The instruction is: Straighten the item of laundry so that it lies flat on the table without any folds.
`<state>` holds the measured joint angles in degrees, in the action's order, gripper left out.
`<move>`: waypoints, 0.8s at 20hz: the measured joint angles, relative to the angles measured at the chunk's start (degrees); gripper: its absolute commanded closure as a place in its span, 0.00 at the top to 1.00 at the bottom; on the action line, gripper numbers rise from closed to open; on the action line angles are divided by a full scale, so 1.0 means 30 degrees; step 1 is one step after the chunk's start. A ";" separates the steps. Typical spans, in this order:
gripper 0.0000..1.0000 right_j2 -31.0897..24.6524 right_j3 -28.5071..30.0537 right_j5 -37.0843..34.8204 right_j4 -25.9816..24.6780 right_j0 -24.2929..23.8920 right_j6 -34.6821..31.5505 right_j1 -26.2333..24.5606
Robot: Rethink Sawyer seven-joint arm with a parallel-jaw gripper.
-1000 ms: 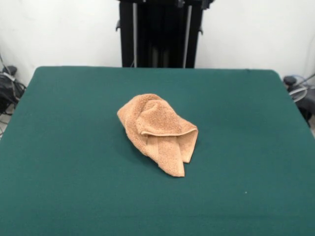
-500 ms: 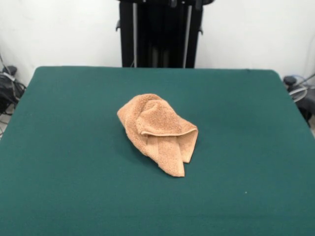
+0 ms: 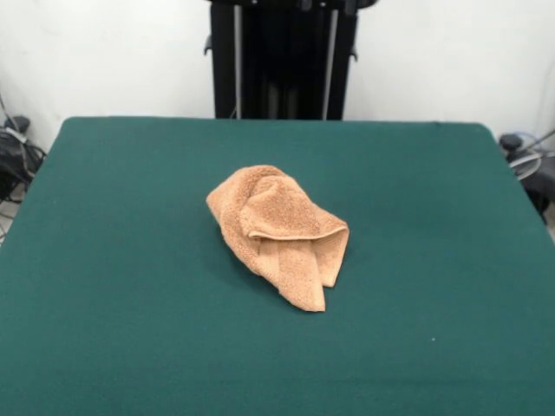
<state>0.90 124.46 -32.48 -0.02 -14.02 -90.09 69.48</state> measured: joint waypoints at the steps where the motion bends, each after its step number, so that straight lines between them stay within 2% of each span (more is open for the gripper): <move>1: 1.00 0.0000 0.0069 -0.0004 -0.0004 0.0002 0.0000 0.0067; 16: 1.00 0.0008 0.2382 0.0167 -0.0055 0.0000 0.0000 0.1302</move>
<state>0.93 131.60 -31.98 -0.19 -14.02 -90.09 73.39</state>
